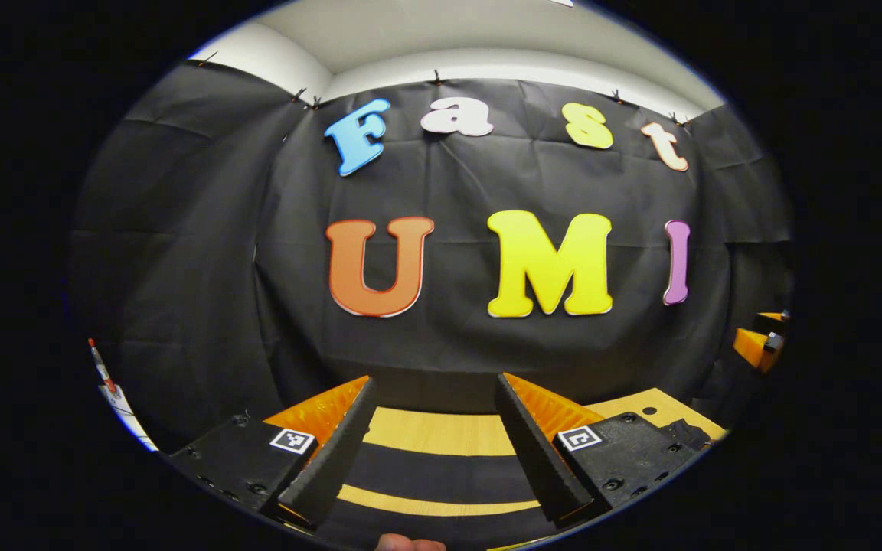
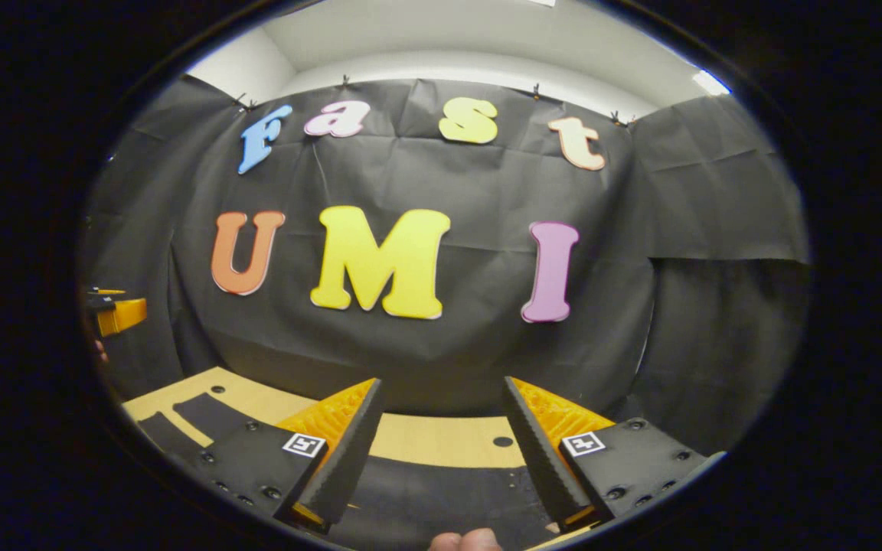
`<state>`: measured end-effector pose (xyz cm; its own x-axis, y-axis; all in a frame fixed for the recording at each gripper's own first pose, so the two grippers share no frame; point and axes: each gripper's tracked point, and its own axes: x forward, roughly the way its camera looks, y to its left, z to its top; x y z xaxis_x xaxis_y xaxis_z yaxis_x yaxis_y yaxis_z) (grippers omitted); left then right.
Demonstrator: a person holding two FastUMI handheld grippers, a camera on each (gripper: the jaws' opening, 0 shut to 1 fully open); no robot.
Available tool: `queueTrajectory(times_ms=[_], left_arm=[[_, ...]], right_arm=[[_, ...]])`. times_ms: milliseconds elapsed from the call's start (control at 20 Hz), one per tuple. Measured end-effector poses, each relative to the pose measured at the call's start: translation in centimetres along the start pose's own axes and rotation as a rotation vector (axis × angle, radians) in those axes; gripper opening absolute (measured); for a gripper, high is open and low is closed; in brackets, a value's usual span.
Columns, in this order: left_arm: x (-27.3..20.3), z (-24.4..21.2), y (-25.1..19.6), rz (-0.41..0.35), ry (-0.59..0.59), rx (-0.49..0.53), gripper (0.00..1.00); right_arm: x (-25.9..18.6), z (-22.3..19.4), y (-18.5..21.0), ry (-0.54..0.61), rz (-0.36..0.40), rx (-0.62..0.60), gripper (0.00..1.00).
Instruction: Grasp the waist and the cuffs of the jeans and fold them to make the two legs overlap; first hold the waist and fold one-third of the jeans toward the cuffs, then hold the cuffs and fold the remaining one-third in the same direction to finish folding.
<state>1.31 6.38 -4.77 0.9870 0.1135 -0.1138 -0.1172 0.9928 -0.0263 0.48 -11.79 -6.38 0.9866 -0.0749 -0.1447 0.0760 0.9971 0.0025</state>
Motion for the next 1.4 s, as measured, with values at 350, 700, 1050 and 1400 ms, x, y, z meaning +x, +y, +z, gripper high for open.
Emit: queueTrajectory(times_ms=[350,700,1050,1400], left_arm=[[-3.9,-14.7,9.3,0.126,0.395,-0.348,0.97],[-12.0,-28.6,11.6,0.341,0.778,-0.911,0.99],[-10.6,-31.4,11.8,0.451,0.809,-1.196,1.0],[-7.4,-30.2,10.1,0.441,0.773,-1.2,0.96]], right_arm=[[-3.3,-13.7,-9.4,0.399,-0.055,0.195,0.98],[-8.6,-28.2,-11.4,0.823,-0.17,0.735,0.99],[-7.4,-33.0,-12.2,0.893,-0.305,1.057,0.93],[-4.0,-34.7,-13.0,0.863,-0.393,1.216,0.95]])
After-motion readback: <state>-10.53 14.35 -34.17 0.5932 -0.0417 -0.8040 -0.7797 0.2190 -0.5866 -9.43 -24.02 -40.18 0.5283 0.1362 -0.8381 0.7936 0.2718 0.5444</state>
